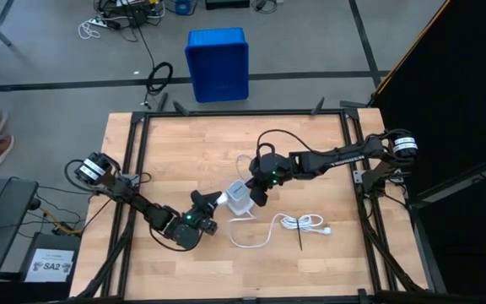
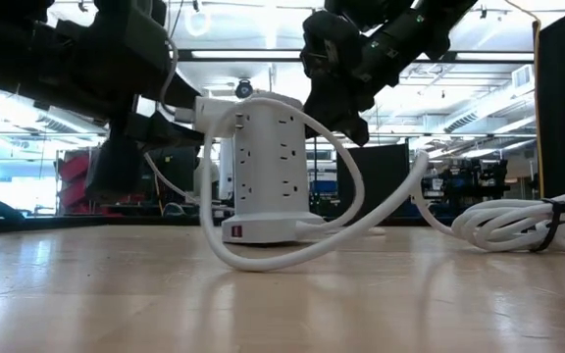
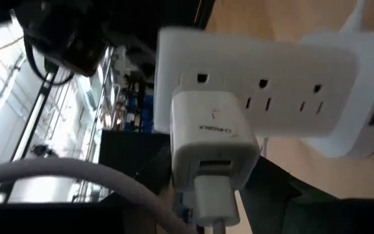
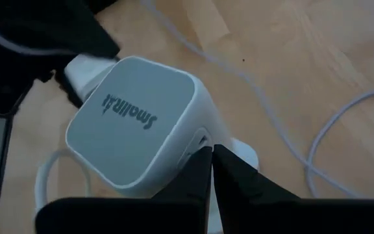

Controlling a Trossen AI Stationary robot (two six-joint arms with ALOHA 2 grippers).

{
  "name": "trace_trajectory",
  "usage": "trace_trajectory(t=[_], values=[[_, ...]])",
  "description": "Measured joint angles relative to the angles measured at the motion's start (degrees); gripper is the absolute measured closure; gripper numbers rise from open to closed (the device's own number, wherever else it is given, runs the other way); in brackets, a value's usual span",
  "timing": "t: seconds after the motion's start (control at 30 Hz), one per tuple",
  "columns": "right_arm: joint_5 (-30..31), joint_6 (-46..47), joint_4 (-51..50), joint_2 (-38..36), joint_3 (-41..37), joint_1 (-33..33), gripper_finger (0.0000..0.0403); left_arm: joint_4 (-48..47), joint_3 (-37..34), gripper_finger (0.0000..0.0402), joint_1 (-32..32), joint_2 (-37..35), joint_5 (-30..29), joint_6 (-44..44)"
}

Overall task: Insert USB
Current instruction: Insert the white charger adapter into the white outlet extension

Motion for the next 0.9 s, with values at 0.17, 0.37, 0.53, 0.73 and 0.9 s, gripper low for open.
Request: trace_trajectory(t=[0.17, 0.37, 0.53, 0.73, 0.9], values=[[-2.7, 1.2, -0.9, 0.0, 0.0, 1.3, 0.0403, -0.8, -0.1, 0.0279, 0.2, 0.1, -2.1, 0.1], [-1.3, 1.7, -0.9, 0.1, 0.0, 2.3, 0.0403, -0.6, -0.1, 0.0279, 0.3, 0.1, -1.3, 0.0], [0.6, 2.1, -1.0, 0.1, 0.0, 2.7, 0.0403, 0.0, -0.1, 0.0279, 0.3, 0.0, 0.1, -0.1], [1.2, 2.5, -1.1, 0.1, 0.0, 2.6, 0.0403, 1.1, -0.1, 0.0279, 0.1, 0.0, 1.5, -0.1], [1.5, 2.6, -1.5, 0.1, 0.0, 2.7, 0.0403, 0.8, 0.1, 0.0281, 0.1, 0.0, 1.4, -0.1]])
